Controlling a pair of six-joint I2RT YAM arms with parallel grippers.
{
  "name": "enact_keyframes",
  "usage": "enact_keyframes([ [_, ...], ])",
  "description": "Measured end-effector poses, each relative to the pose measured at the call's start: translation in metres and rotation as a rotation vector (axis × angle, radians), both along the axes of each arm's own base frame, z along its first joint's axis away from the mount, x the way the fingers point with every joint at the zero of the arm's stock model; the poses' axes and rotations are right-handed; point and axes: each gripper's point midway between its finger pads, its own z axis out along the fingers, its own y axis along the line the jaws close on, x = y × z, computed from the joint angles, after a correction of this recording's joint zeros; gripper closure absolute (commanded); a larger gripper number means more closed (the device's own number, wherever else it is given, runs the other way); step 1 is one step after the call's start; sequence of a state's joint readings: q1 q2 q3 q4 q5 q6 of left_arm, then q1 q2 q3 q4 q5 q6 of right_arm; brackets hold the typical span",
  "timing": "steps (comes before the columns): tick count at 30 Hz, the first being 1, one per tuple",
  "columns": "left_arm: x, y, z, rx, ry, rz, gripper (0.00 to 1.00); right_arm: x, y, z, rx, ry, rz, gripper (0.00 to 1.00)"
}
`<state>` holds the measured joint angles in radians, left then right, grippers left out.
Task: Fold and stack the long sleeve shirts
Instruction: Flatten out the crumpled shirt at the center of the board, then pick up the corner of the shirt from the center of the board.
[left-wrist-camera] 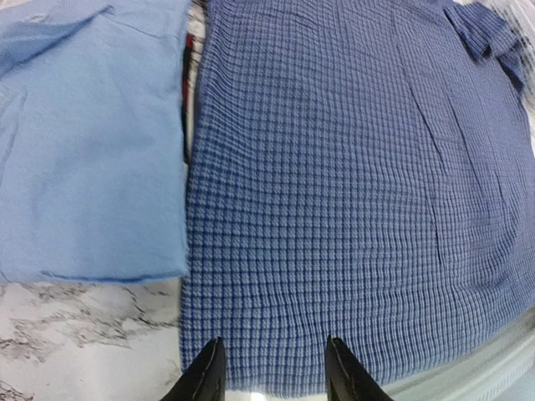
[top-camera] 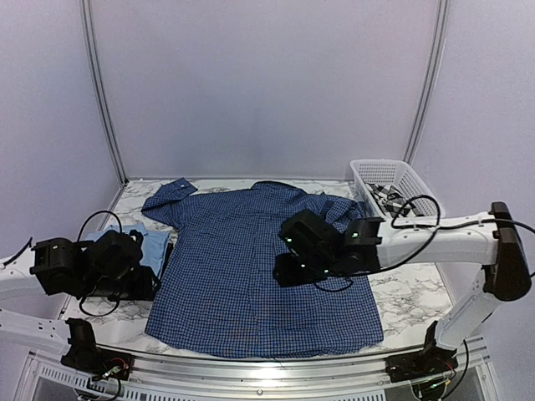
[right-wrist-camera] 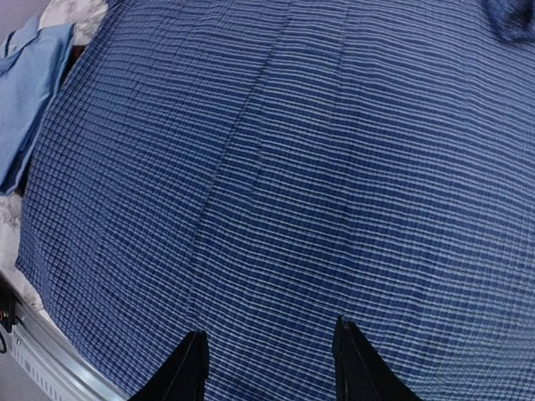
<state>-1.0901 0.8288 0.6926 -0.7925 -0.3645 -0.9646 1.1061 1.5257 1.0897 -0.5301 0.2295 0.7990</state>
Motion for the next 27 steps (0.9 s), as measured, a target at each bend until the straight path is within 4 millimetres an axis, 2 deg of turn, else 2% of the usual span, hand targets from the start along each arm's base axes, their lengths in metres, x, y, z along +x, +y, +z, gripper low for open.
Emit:
enact_keyframes([
  [4, 0.044, 0.028, 0.016, 0.050, -0.029, 0.145, 0.58, 0.005, 0.070, 0.001, 0.026, -0.040, 0.102, 0.55],
  [7, 0.088, 0.052, 0.038, 0.074, -0.063, 0.259, 0.58, 0.004, 0.107, -0.005, 0.035, -0.051, 0.160, 0.55],
  [11, 0.149, 0.072, 0.058, 0.084, -0.093, 0.345, 0.58, 0.003, 0.136, -0.016, 0.035, -0.054, 0.216, 0.56],
  [14, 0.199, 0.081, 0.063, 0.096, -0.101, 0.376, 0.57, 0.008, 0.150, -0.017, 0.037, -0.066, 0.234, 0.56],
  [17, 0.250, 0.089, 0.054, 0.124, -0.096, 0.398, 0.57, 0.013, 0.162, -0.012, 0.046, -0.085, 0.249, 0.56],
  [22, 0.324, 0.103, 0.017, 0.161, -0.042, 0.403, 0.57, 0.017, 0.170, -0.002, 0.055, -0.117, 0.263, 0.56],
  [24, 0.349, 0.111, 0.004, 0.155, -0.030, 0.412, 0.57, 0.018, 0.169, -0.001, 0.048, -0.128, 0.265, 0.56],
  [27, 0.375, 0.120, -0.012, 0.121, -0.009, 0.429, 0.58, 0.020, 0.167, -0.001, 0.035, -0.138, 0.266, 0.56],
])
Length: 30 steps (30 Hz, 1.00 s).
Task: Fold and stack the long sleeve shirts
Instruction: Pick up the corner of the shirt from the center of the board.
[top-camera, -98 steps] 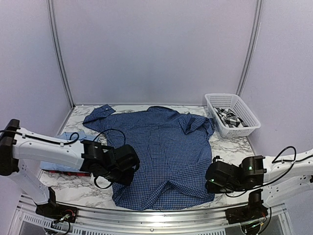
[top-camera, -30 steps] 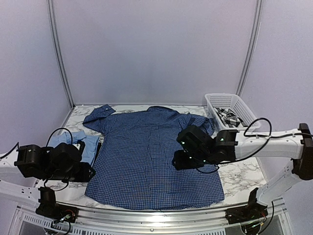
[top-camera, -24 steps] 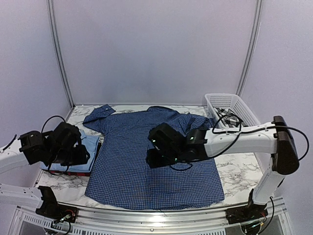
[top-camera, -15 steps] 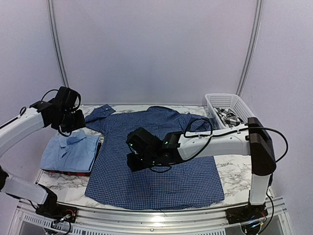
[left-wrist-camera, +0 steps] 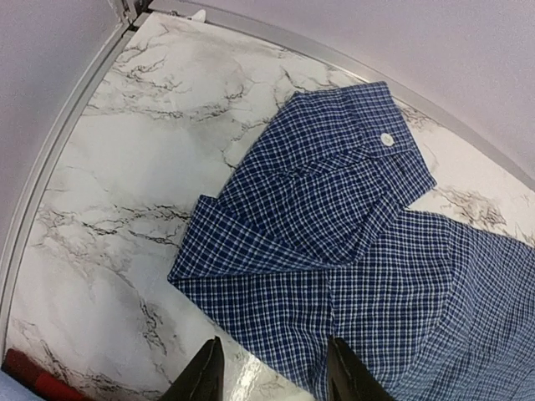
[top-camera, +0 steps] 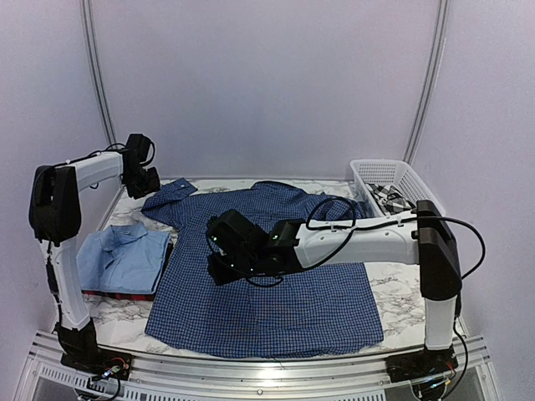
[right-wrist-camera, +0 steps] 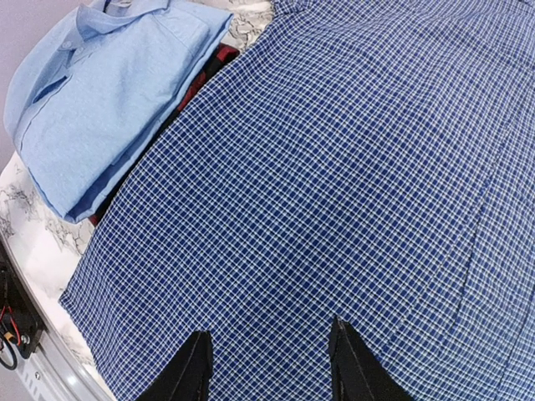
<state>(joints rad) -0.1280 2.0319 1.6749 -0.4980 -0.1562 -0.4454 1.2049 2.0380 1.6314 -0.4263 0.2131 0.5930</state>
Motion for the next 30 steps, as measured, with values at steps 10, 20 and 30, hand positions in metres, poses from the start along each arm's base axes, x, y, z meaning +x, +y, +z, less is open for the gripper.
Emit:
enact_keyframes([
  [10, 0.047, -0.002, -0.040, -0.141, 0.014, 0.102, 0.57, 0.001, 0.021, 0.009, 0.014, -0.036, 0.020, 0.56],
  [20, 0.052, 0.003, -0.084, -0.195, 0.082, 0.182, 0.79, -0.025, 0.051, -0.006, -0.008, -0.029, 0.054, 0.56],
  [30, 0.068, 0.010, -0.078, -0.224, 0.051, 0.178, 1.00, -0.049, 0.090, -0.016, -0.012, -0.033, 0.076, 0.57],
])
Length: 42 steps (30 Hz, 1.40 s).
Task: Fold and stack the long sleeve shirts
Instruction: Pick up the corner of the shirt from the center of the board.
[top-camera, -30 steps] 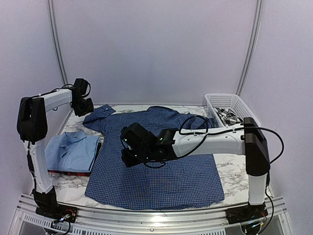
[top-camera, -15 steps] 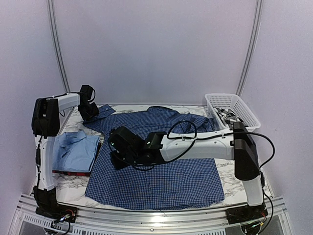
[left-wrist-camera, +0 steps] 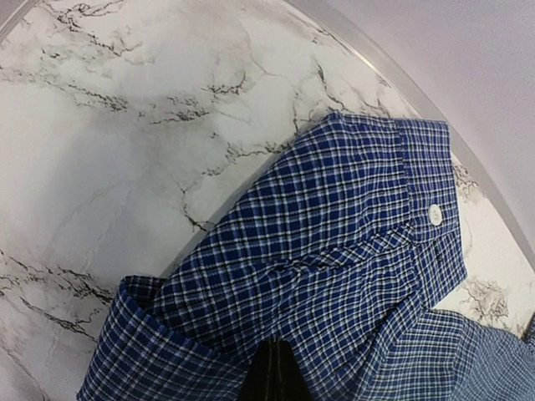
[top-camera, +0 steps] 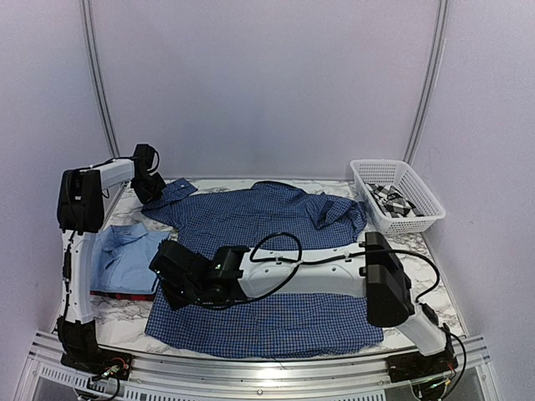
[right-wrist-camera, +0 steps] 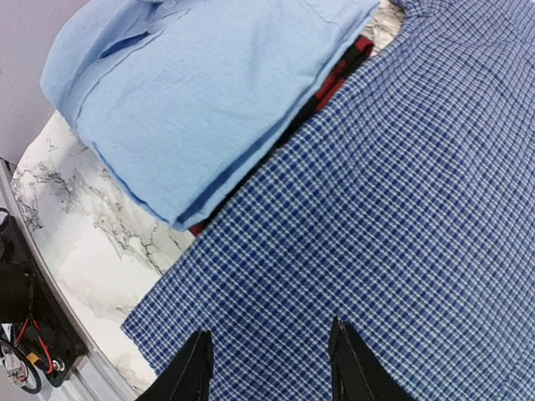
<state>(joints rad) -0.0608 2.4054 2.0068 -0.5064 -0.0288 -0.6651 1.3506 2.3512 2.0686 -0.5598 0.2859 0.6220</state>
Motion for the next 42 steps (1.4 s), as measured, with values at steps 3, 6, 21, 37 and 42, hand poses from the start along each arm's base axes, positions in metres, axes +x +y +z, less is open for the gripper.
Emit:
enact_keyframes([
  [3, 0.002, 0.000, 0.003, -0.012, -0.007, -0.005, 1.00, -0.016, 0.016, -0.001, 0.017, 0.005, 0.019, 0.57],
  [6, 0.002, -0.002, 0.003, -0.032, -0.006, -0.013, 1.00, -0.032, 0.028, -0.005, 0.031, 0.020, 0.039, 0.57],
  [21, -0.002, -0.016, 0.073, -0.117, -0.114, -0.061, 1.00, -0.072, 0.050, -0.051, 0.024, 0.097, 0.072, 0.60],
  [37, -0.045, -0.020, 0.093, -0.144, -0.095, -0.086, 1.00, -0.104, 0.069, -0.051, 0.059, 0.059, 0.089, 0.61],
  [42, -0.052, -0.019, 0.105, -0.142, -0.111, -0.091, 1.00, -0.106, 0.069, -0.063, 0.043, 0.017, 0.068, 0.62],
])
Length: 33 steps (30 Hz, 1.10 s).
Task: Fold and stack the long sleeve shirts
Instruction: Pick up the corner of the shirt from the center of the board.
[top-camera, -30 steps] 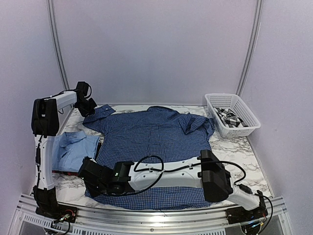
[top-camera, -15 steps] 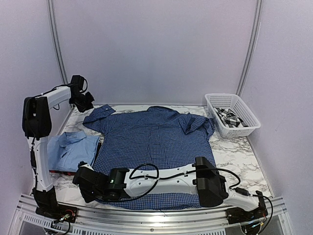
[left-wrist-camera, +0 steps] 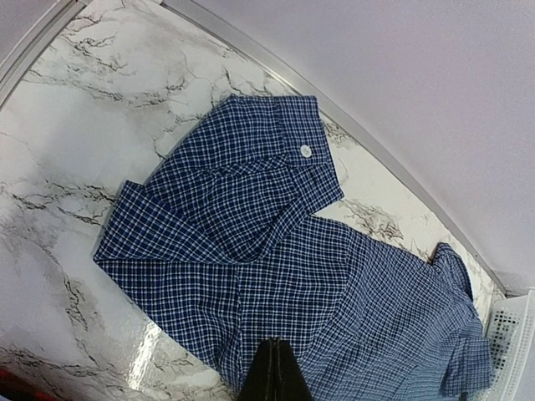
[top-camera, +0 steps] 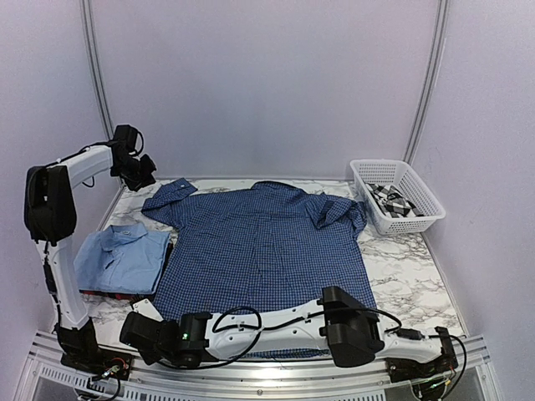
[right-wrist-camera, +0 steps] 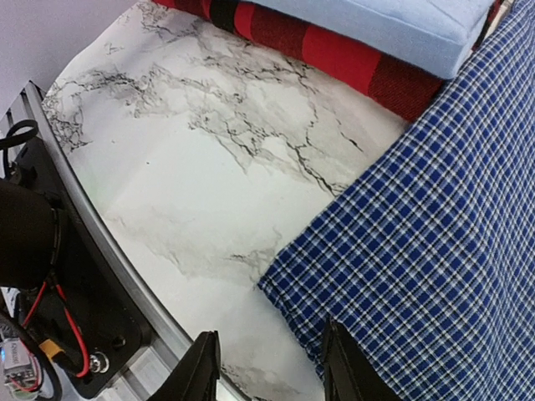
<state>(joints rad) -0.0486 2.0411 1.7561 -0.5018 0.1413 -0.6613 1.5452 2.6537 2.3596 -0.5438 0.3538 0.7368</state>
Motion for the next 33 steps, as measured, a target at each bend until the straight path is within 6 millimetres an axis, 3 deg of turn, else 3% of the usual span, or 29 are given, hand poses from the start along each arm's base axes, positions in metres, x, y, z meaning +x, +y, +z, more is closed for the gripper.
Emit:
enact_keyframes([
  [5, -0.002, 0.000, 0.006, 0.007, -0.012, -0.009, 1.00, 0.007, -0.003, -0.016, -0.028, -0.042, -0.028, 0.69],
  [14, -0.004, 0.001, 0.004, 0.013, -0.007, -0.013, 1.00, 0.011, -0.005, -0.018, -0.034, -0.062, -0.048, 1.00],
  [23, -0.005, 0.002, 0.002, 0.024, -0.002, -0.012, 0.99, 0.020, -0.019, -0.013, -0.047, -0.058, -0.060, 1.00],
  [27, -0.003, 0.004, -0.005, 0.051, 0.008, -0.024, 0.82, 0.024, -0.024, 0.011, -0.016, -0.058, -0.067, 1.00],
  [30, 0.002, 0.010, -0.019, 0.094, 0.028, -0.022, 0.69, 0.026, -0.022, 0.045, 0.048, -0.059, -0.072, 1.00],
  [33, 0.008, 0.018, -0.038, 0.142, 0.061, -0.017, 0.63, 0.027, -0.019, 0.080, 0.118, -0.061, -0.075, 1.00],
])
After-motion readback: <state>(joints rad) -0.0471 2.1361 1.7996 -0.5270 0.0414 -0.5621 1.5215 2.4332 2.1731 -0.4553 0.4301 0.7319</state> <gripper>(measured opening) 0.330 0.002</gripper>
